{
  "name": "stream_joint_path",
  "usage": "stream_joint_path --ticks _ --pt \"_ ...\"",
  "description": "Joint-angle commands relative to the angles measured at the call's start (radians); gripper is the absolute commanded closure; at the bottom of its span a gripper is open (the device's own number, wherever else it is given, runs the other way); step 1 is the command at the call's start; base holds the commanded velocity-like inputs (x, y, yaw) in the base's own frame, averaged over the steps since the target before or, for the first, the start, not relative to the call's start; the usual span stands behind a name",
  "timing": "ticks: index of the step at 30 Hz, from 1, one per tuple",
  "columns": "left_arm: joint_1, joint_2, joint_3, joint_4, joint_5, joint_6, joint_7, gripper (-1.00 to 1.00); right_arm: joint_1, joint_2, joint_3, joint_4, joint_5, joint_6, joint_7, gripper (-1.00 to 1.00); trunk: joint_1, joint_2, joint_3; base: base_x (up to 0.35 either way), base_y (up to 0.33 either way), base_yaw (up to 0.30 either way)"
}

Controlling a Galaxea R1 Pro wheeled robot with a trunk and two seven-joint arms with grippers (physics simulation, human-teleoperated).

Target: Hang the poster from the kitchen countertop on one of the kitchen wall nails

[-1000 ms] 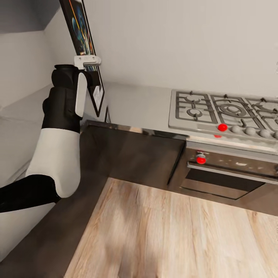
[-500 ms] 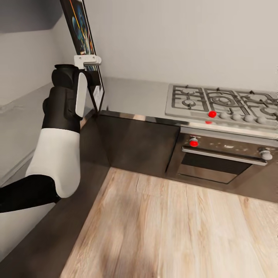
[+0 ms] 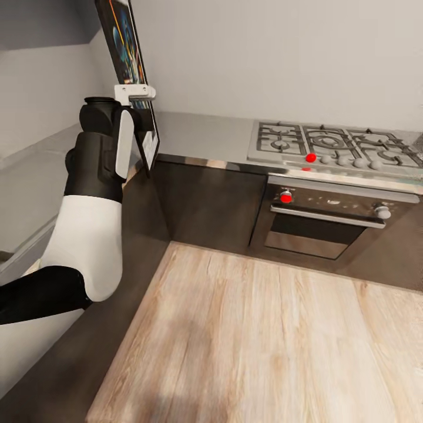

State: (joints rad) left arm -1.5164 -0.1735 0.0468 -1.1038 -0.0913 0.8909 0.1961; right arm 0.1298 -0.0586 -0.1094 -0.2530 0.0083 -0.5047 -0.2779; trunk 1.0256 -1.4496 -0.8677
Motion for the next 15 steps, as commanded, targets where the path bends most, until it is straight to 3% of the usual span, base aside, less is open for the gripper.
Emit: stream_joint_path --ticks 1,9,15 --pt "-0.001 -0.001 -0.001 -0.001 -0.011 0.007 -0.003 1.00 0.001 0.000 -0.003 -0.002 0.001 -0.002 0.000 -1.00 -0.001 0.000 -0.001 -0.340 0.000 0.000" --pt "-0.001 -0.001 -0.008 -0.003 -0.005 0.009 -0.006 1.00 0.000 0.000 -0.003 -0.002 0.001 -0.002 0.000 -1.00 -0.001 0.000 -0.001 -0.340 0.000 0.000" --pt "-0.001 -0.001 -0.008 -0.048 0.102 0.023 -0.066 1.00 -0.001 0.000 -0.003 -0.002 0.001 -0.001 0.000 -1.00 -0.001 0.000 -0.001 -0.252 0.000 0.000"
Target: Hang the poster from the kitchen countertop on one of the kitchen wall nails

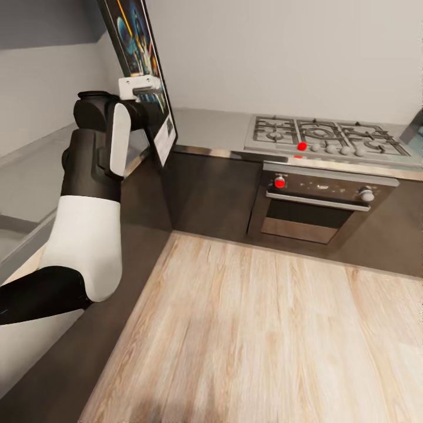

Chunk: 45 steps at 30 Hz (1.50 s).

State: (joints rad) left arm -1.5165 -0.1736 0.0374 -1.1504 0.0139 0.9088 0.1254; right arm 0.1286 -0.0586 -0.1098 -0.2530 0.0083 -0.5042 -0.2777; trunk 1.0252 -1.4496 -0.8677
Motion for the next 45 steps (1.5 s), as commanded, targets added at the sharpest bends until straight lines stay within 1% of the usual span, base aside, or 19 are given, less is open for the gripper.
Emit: stream_joint_path --ticks 1,4,5,7,8,9,11,12,13,14,15,18,22,24,26,29,36,39,45 --pt "0.000 -0.001 0.000 -0.008 0.006 0.009 0.001 1.00 0.001 0.000 -0.003 -0.002 0.001 -0.001 0.000 -1.00 0.000 0.000 -0.001 -0.093 0.000 0.000" --pt "0.001 -0.001 -0.041 -0.040 0.072 0.020 -0.026 1.00 0.000 0.000 -0.002 -0.002 0.001 -0.001 0.000 -1.00 0.000 0.000 -0.001 -0.048 0.000 0.000" --pt "0.003 -0.001 -0.072 -0.061 0.122 0.023 -0.054 1.00 0.000 0.000 -0.002 -0.002 0.001 -0.001 0.000 -1.00 0.000 0.000 -0.001 -0.024 0.000 0.000" --pt "0.005 -0.001 -0.108 -0.084 0.181 0.024 -0.086 1.00 0.000 0.000 -0.003 -0.002 0.001 -0.001 0.000 -1.00 0.000 0.000 -0.001 -0.017 0.000 0.000" --pt "0.011 -0.001 -0.170 -0.111 0.267 0.025 -0.120 1.00 0.000 0.000 -0.003 -0.002 0.001 -0.001 0.000 -1.00 0.000 0.000 -0.001 -0.008 0.000 0.000" --pt "0.015 -0.001 -0.192 -0.117 0.294 0.025 -0.127 1.00 -0.001 0.000 -0.002 -0.002 0.001 -0.001 0.000 -1.00 0.000 0.000 -0.001 -0.006 0.000 0.000" --pt "0.036 -0.001 -0.279 -0.136 0.410 0.022 -0.144 1.00 -0.001 0.000 -0.002 -0.002 0.001 -0.001 0.000 -1.00 0.000 0.000 -0.001 -0.003 0.000 0.000" --pt "0.043 -0.001 -0.299 -0.143 0.437 0.021 -0.146 1.00 -0.001 0.000 -0.002 -0.002 0.001 -0.001 0.000 -1.00 0.000 0.000 -0.001 -0.002 0.000 0.000" --pt "0.059 -0.001 -0.337 -0.159 0.488 0.019 -0.149 1.00 -0.001 0.000 -0.002 -0.002 0.001 -0.001 0.000 -1.00 0.000 0.000 -0.001 -0.001 0.000 0.000" --pt "0.068 -0.001 -0.353 -0.168 0.511 0.017 -0.150 1.00 -0.001 0.000 -0.002 -0.002 0.001 -0.001 0.000 -1.00 0.000 0.000 -0.001 -0.001 0.000 0.000" --pt "0.102 -0.001 -0.392 -0.196 0.569 0.011 -0.152 1.00 -0.001 0.000 -0.002 -0.002 0.001 -0.001 0.000 -1.00 0.000 0.000 -0.001 0.000 0.000 0.000" --pt "0.151 -0.001 -0.429 -0.230 0.625 -0.004 -0.163 1.00 -0.001 -0.001 -0.003 -0.002 0.001 -0.001 0.000 -1.00 0.000 0.000 -0.001 0.000 0.000 0.000" --pt "0.211 -0.001 -0.469 -0.255 0.655 -0.039 -0.229 1.00 -0.001 -0.006 -0.003 -0.002 0.001 -0.002 0.000 -1.00 0.000 0.000 -0.001 0.000 0.000 0.000" --pt "0.278 -0.001 -0.483 -0.268 0.665 -0.110 -0.300 1.00 -0.001 -0.008 -0.002 -0.003 0.001 -0.003 0.000 -1.00 0.000 0.000 -0.001 0.000 0.000 0.000" --pt "0.338 -0.001 -0.490 -0.280 0.668 -0.140 -0.322 1.00 -0.001 -0.009 -0.003 -0.005 0.000 -0.003 0.001 -1.00 0.000 0.000 -0.001 0.000 0.000 0.000" --pt "0.387 0.010 -0.493 -0.296 0.668 -0.153 -0.331 1.00 -0.002 -0.010 -0.004 -0.007 0.000 -0.003 0.001 -1.00 0.000 0.000 0.000 0.000 0.000 0.000" --pt "0.492 0.079 -0.495 -0.329 0.668 -0.168 -0.385 1.00 -0.006 -0.011 -0.005 -0.012 -0.002 -0.004 0.003 -1.00 0.000 0.000 0.007 0.000 0.000 0.000" --pt "0.535 0.118 -0.495 -0.333 0.666 -0.216 -0.424 1.00 -0.007 -0.011 -0.005 -0.040 -0.002 -0.004 0.003 -1.00 0.000 0.000 0.011 0.000 0.000 0.000" --pt "0.575 0.175 -0.511 -0.334 0.666 -0.254 -0.443 1.00 -0.007 -0.012 -0.008 -0.066 -0.002 -0.004 0.003 -1.00 0.000 0.000 0.021 0.000 0.000 0.000"
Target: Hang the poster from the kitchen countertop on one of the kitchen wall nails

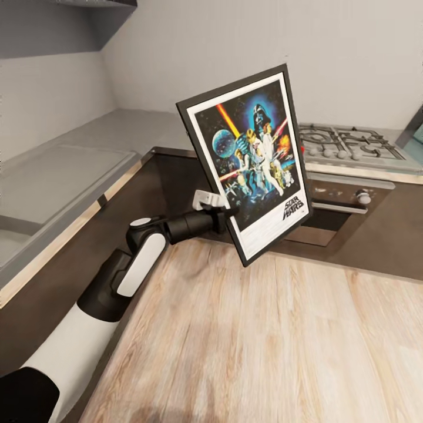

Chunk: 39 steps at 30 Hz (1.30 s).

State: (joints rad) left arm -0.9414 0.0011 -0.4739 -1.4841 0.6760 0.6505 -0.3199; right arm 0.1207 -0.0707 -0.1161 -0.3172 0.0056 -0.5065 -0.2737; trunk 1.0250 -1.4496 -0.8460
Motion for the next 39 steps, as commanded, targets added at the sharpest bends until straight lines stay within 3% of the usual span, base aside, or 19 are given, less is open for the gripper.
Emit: stream_joint_path --ticks 1,7,8,11,15,21,29,33,37,39 --pt "0.007 0.013 -0.009 -0.001 0.004 0.002 0.001 1.00 0.001 0.000 -0.002 -0.003 0.001 -0.001 -0.001 -1.00 0.000 0.000 0.001 0.000 0.000 0.000" --pt "0.025 0.059 -0.045 0.000 0.004 -0.002 -0.022 1.00 0.001 -0.001 -0.002 -0.022 0.000 -0.001 -0.001 -1.00 0.000 0.000 0.011 0.000 0.000 0.000" --pt "0.030 0.080 -0.057 0.001 0.003 -0.005 -0.065 1.00 0.001 -0.002 -0.002 -0.040 -0.001 -0.001 -0.001 -1.00 0.000 0.000 0.013 0.000 0.000 0.000" --pt "0.033 0.094 -0.062 0.003 0.003 -0.013 -0.096 1.00 0.001 -0.002 -0.002 -0.052 -0.001 0.000 -0.001 -1.00 0.000 0.000 0.018 0.000 0.000 0.000" --pt "0.073 0.144 -0.069 0.007 0.001 -0.070 -0.153 1.00 0.001 -0.003 -0.002 -0.107 -0.001 0.000 -0.003 -1.00 0.000 0.000 0.024 0.000 0.000 0.000" --pt "0.129 0.164 -0.070 0.010 0.000 -0.085 -0.162 1.00 0.001 -0.003 -0.002 -0.180 0.000 0.004 -0.004 -1.00 0.000 0.000 0.034 0.000 0.000 0.000" --pt "0.182 0.170 -0.069 0.012 -0.002 -0.090 -0.164 1.00 0.001 -0.007 -0.003 -0.281 0.001 0.009 -0.005 -1.00 0.000 0.000 0.048 0.000 0.000 0.000" --pt "0.195 0.195 -0.069 0.012 -0.002 -0.092 -0.164 1.00 0.001 -0.011 -0.003 -0.360 0.002 0.014 -0.005 -1.00 0.000 0.000 0.054 0.000 0.000 0.000" --pt "0.198 0.226 -0.069 0.012 -0.002 -0.139 -0.167 1.00 0.001 -0.012 -0.004 -0.449 0.001 0.075 -0.005 -1.00 0.000 0.000 0.061 0.000 0.000 0.000" --pt "0.198 0.240 -0.070 0.013 -0.001 -0.166 -0.168 1.00 0.001 -0.016 -0.005 -0.526 0.000 0.160 -0.004 -1.00 0.000 0.000 0.064 0.000 0.000 0.000"
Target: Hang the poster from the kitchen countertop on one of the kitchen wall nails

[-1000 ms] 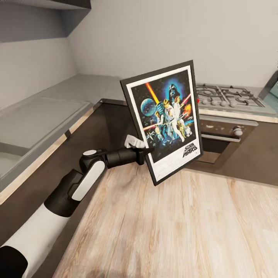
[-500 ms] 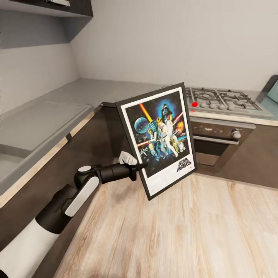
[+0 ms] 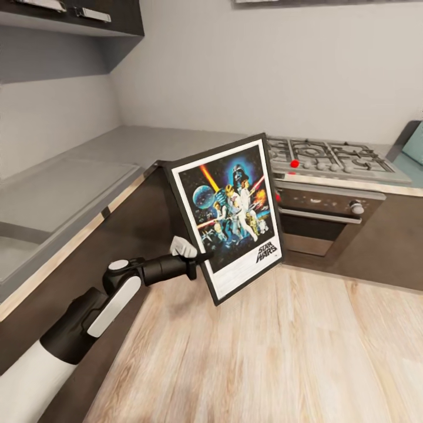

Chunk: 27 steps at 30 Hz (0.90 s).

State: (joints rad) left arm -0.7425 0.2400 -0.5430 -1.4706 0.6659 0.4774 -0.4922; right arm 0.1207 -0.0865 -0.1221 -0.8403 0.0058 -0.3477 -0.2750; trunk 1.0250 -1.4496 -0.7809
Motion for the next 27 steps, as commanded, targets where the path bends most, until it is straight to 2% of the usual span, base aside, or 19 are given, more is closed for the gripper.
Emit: stream_joint_path --ticks 1,3,5,6,9,13,16,22,27 --pt "0.000 0.006 -0.001 -0.001 0.009 -0.004 0.004 1.00 0.000 -0.010 0.000 -0.067 -0.002 0.061 -0.003 -1.00 0.000 0.000 0.001 0.000 0.000 0.000" --pt "0.000 0.012 -0.001 -0.001 0.009 -0.014 0.003 1.00 0.000 -0.026 -0.010 -0.165 -0.005 0.148 -0.002 -1.00 0.000 0.000 0.004 0.000 0.000 0.000" --pt "0.000 0.015 0.000 -0.001 0.008 -0.018 0.003 1.00 0.000 -0.032 -0.045 -0.222 -0.007 0.204 -0.002 -1.00 0.000 0.000 0.008 0.000 0.000 0.000" --pt "0.000 0.022 0.000 -0.001 0.008 -0.020 0.003 1.00 -0.001 -0.036 -0.081 -0.275 -0.008 0.258 0.000 -1.00 0.000 0.000 0.009 0.000 0.000 0.000" --pt "0.000 0.037 -0.001 -0.002 0.009 -0.021 0.001 1.00 -0.003 -0.038 -0.106 -0.344 -0.008 0.324 0.013 -1.00 0.000 0.000 0.014 0.000 0.000 0.000" --pt "0.000 0.046 -0.001 -0.002 0.009 -0.022 0.000 1.00 -0.007 -0.041 -0.121 -0.433 -0.008 0.410 0.029 -1.00 0.000 0.000 0.021 0.000 0.000 0.000" --pt "0.000 0.049 0.000 -0.002 0.009 -0.022 -0.004 1.00 -0.020 -0.046 -0.124 -0.468 -0.007 0.437 0.033 -1.00 0.000 0.000 0.026 0.000 0.000 0.000" --pt "0.000 0.052 -0.001 -0.002 0.009 -0.021 -0.018 1.00 -0.083 -0.077 -0.126 -0.489 -0.007 0.462 0.035 -1.00 0.000 0.000 0.036 0.000 0.000 0.000" --pt "0.000 0.057 -0.027 -0.002 0.008 -0.019 -0.026 1.00 -0.163 -0.098 -0.126 -0.492 -0.009 0.582 0.056 -1.00 0.000 0.000 0.044 0.000 0.000 0.000"
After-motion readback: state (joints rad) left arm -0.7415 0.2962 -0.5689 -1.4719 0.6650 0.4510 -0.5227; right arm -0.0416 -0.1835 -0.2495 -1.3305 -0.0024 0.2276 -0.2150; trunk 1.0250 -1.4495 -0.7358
